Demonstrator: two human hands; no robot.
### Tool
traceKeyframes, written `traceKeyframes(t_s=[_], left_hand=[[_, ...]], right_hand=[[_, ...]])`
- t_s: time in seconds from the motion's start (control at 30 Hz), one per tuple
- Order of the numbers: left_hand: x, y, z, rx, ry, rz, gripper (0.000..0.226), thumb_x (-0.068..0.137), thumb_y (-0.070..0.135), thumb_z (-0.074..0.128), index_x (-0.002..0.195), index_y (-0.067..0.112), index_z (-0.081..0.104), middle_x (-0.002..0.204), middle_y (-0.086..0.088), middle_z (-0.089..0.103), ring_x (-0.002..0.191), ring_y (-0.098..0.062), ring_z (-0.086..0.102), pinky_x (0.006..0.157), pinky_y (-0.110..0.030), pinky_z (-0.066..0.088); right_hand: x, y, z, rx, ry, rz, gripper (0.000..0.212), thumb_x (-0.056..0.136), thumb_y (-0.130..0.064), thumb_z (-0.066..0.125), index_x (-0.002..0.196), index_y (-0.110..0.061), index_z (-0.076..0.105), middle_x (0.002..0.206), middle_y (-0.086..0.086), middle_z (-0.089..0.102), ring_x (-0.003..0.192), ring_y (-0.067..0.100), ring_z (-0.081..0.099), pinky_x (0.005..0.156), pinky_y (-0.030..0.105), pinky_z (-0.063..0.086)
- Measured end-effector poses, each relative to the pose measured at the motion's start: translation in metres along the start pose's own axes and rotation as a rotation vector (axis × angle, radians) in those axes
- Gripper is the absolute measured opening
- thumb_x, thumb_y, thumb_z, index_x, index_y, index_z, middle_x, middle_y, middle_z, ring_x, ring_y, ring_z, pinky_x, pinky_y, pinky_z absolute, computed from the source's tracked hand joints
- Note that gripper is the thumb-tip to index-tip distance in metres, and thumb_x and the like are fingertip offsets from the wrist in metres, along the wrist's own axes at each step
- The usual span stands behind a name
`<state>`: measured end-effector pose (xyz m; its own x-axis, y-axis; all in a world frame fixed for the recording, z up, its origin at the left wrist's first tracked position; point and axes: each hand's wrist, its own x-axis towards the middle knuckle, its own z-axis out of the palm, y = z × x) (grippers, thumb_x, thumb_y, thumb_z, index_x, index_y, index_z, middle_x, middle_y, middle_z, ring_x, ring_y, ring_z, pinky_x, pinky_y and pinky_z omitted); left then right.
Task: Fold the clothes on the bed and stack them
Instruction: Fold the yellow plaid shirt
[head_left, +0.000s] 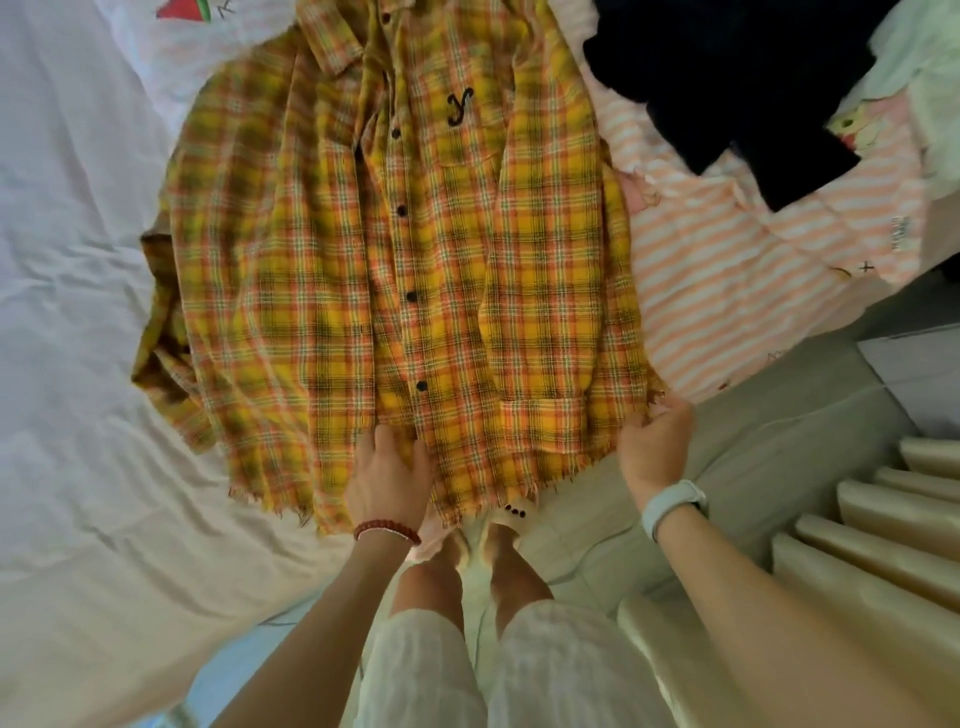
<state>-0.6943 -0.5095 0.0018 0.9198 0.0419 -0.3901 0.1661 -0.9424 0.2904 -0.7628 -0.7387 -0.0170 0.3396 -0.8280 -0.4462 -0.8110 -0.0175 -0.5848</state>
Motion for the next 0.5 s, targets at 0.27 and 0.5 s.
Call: traceKeyframes(t_s=[0.27,0.5], left_hand=[[0.055,0.008,-0.023,0.17,0.021,-0.013,0.044,0.088,0.027,0.056,0.126,0.009,0.044,0.125,-0.016,0.044,0.115,-0.035,0.039,0.088,-0.047,0.039],[0.061,-0.003,-0.033,-0.201,0.053,0.215,0.019,0.09,0.014,0.053,0.107,0.009,0.061,0.102,-0.005,0.061,0.078,-0.024,0.06,0.057,-0.028,0.043]], right_hand=[[-0.023,-0.066,0.035,-0.315,-0.063,-0.688,0.031,0.088,-0.006,0.052,0.119,-0.005,0.053,0.117,0.012,0.052,0.108,0.024,0.05,0.09,0.035,0.045],[-0.034,-0.105,0.072,-0.261,-0.432,-0.746,0.027,0.096,-0.013,0.042,0.122,-0.009,0.051,0.112,0.005,0.057,0.084,0.02,0.059,0.067,0.034,0.053]])
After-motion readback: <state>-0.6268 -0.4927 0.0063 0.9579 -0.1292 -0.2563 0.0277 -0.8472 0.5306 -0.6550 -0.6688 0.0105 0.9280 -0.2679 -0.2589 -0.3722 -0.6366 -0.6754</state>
